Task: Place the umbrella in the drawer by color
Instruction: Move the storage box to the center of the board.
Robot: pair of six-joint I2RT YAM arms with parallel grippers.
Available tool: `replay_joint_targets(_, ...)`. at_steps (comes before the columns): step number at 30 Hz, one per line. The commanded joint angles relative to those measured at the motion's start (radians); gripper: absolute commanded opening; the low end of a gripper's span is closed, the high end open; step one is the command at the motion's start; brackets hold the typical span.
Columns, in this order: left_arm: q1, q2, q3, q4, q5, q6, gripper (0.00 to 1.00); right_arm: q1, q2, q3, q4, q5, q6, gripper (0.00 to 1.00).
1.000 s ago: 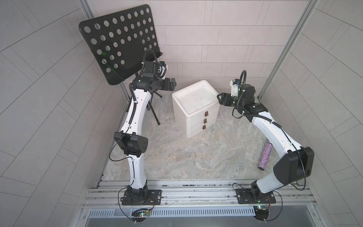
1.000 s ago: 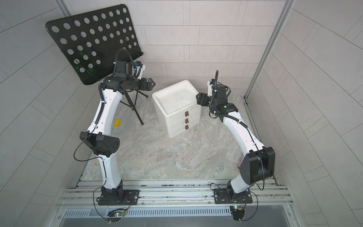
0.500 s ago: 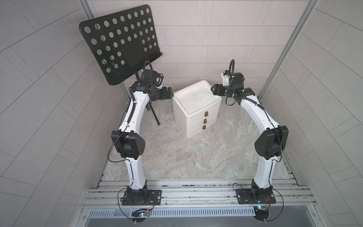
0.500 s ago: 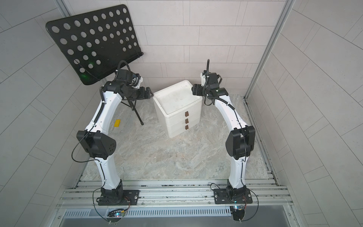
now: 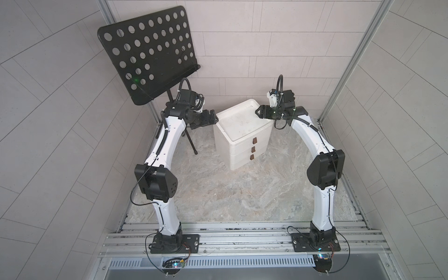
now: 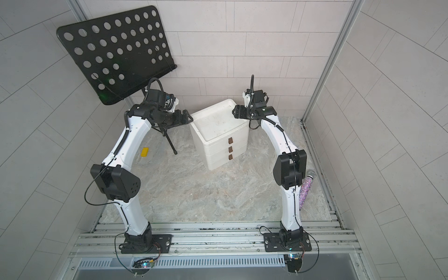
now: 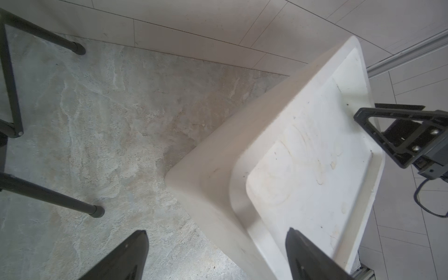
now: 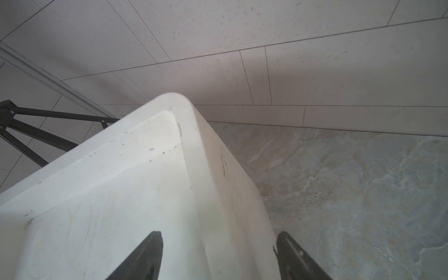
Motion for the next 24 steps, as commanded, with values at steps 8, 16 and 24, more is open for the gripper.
replay_joint_targets(8,-0.069,0.018,0.001,0.022,-0.027,0.015,0.96,0.014,-0.038,-0.065,0.008,-0.044,0.0,0.75)
replay_joint_targets(16,-0.078,0.043,0.001,0.03,-0.037,0.032,0.96,0.02,-0.077,-0.131,0.038,-0.053,0.008,0.73)
replay_joint_targets(24,-0.091,0.057,0.006,0.035,-0.023,0.049,0.96,0.041,-0.124,-0.198,0.065,-0.061,0.014,0.73)
